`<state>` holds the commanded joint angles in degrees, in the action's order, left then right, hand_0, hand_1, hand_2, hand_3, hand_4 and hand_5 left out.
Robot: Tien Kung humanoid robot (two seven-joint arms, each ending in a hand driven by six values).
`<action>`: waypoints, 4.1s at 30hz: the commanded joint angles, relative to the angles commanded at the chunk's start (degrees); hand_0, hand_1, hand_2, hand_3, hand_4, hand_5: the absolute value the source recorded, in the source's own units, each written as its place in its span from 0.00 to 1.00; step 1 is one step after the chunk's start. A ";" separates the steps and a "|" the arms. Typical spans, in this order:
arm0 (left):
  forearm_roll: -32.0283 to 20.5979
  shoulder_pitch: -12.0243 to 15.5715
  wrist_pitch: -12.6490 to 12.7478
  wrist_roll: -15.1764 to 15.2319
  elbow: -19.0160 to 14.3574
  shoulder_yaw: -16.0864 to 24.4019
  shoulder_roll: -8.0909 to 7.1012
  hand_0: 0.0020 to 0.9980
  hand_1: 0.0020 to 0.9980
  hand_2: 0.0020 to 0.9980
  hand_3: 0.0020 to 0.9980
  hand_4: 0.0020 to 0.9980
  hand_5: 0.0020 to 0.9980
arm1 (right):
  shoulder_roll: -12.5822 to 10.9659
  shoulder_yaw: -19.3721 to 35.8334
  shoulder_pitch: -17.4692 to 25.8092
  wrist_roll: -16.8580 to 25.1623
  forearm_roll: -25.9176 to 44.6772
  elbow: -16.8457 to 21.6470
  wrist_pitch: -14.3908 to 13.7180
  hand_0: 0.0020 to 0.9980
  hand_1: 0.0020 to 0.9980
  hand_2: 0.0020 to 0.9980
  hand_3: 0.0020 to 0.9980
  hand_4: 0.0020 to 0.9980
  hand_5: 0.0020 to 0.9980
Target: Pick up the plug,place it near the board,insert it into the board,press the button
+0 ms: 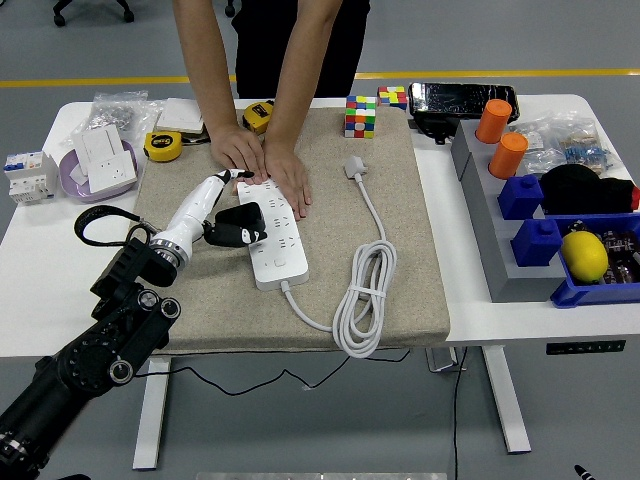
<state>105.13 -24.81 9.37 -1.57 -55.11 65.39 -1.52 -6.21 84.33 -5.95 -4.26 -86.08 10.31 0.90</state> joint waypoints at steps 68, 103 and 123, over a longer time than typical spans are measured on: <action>2.44 0.06 -1.40 -1.00 1.39 3.56 -0.30 0.60 0.37 0.28 0.30 0.46 0.02 | 0.00 -0.17 0.05 0.07 0.32 0.00 -0.05 0.83 0.76 0.75 0.78 1.00 0.97; 4.53 2.25 -3.62 -0.18 1.90 11.93 -1.78 0.71 0.74 0.59 0.53 0.84 0.23 | 0.10 0.13 -0.07 0.00 0.51 0.00 -0.18 0.83 0.76 0.75 0.78 1.00 0.96; 5.66 2.97 -5.89 -1.17 0.26 12.15 -1.96 0.84 0.92 0.87 0.82 1.00 0.48 | 0.09 0.23 0.02 0.17 0.49 0.00 -0.10 0.83 0.76 0.75 0.78 1.00 0.96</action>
<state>110.79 -21.84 3.48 -2.74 -54.85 77.54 -3.48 -6.12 84.57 -5.93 -4.09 -85.59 10.31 0.80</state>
